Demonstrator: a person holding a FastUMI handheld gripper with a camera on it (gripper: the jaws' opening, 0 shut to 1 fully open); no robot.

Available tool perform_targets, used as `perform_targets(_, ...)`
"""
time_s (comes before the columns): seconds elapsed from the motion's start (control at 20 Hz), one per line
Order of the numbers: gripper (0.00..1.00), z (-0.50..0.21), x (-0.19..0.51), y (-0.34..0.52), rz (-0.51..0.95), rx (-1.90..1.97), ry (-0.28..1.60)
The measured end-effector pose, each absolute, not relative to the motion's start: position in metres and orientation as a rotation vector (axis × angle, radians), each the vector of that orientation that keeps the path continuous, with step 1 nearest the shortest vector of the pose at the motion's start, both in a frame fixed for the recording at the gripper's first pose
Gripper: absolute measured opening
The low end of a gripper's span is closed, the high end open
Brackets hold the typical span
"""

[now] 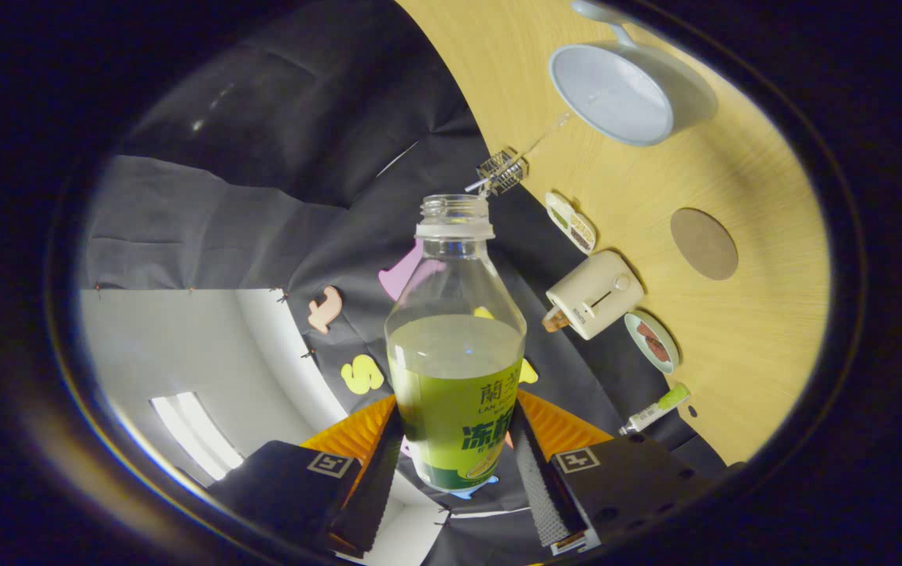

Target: Take the bottle from table, then pour the juice into the cup, finally place the bottle on the coaster

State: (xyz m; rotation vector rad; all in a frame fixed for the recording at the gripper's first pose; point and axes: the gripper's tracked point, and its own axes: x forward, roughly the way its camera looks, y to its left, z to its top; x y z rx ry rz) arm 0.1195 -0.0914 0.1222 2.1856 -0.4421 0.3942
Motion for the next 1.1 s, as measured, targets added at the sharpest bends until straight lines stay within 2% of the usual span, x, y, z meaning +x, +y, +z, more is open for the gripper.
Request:
perform_targets(0.6, 0.78, 0.126, 0.119, -0.086, 0.392, 2.125, -0.427)
perform_targets(1.1, 0.78, 0.096, 0.117, -0.070, 0.281, 1.700, -0.299)
